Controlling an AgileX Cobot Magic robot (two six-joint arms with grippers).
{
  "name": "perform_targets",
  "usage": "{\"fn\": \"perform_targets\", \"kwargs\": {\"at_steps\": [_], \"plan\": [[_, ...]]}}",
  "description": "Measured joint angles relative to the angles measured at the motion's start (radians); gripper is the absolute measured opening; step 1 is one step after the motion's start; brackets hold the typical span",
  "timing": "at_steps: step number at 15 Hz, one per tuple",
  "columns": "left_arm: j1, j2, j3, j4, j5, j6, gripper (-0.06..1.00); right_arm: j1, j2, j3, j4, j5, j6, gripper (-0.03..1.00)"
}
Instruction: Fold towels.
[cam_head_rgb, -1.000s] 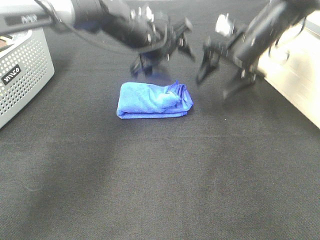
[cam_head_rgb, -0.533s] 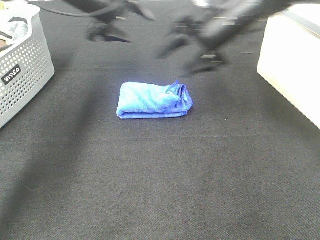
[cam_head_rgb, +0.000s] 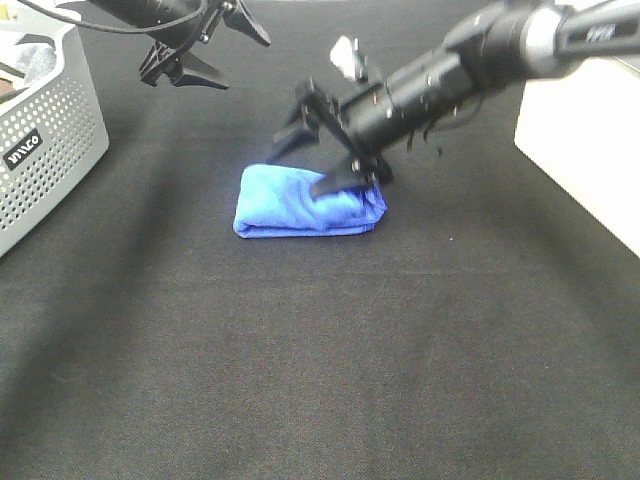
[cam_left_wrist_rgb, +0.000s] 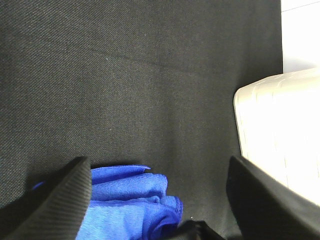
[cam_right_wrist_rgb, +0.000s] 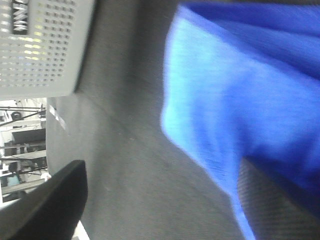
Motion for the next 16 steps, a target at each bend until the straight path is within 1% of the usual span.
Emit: {"fn": "perform_targets", "kwargs": {"at_steps": [2,4,5,8,10,12,13,14,15,16], "plan": [[0.0,0.0,0.0,0.0,0.001,0.0,0.72,-0.061,0.007,0.0,-0.009,0.005,0.004,0.77],[0.0,0.0,0.0,0.0,0.002,0.0,0.72,-0.107,0.007,0.0,-0.075,0.002,0.02,0.77],[0.0,0.0,0.0,0.0,0.005,0.0,0.72,-0.117,0.007,0.0,-0.107,0.002,0.024,0.77],[0.0,0.0,0.0,0.0,0.04,0.006,0.72,-0.122,0.006,0.0,-0.153,0.012,0.025,0.77],[0.0,-0.029,0.0,0.023,0.073,0.064,0.72,-0.122,-0.021,0.0,-0.238,0.011,0.041,0.77],[-0.003,-0.092,0.0,0.055,0.124,0.115,0.72,-0.122,-0.095,0.0,-0.348,0.013,0.102,0.77],[-0.012,-0.141,-0.004,0.099,0.181,0.139,0.72,-0.122,-0.164,0.0,-0.408,0.031,0.153,0.77],[-0.022,-0.166,-0.005,0.141,0.226,0.152,0.72,-0.122,-0.213,0.0,-0.443,0.058,0.183,0.77],[-0.035,-0.194,-0.005,0.199,0.26,0.156,0.72,-0.122,-0.262,0.0,-0.468,0.089,0.207,0.77],[-0.049,-0.224,-0.005,0.27,0.273,0.155,0.72,-0.122,-0.305,0.0,-0.485,0.128,0.225,0.77]]}}
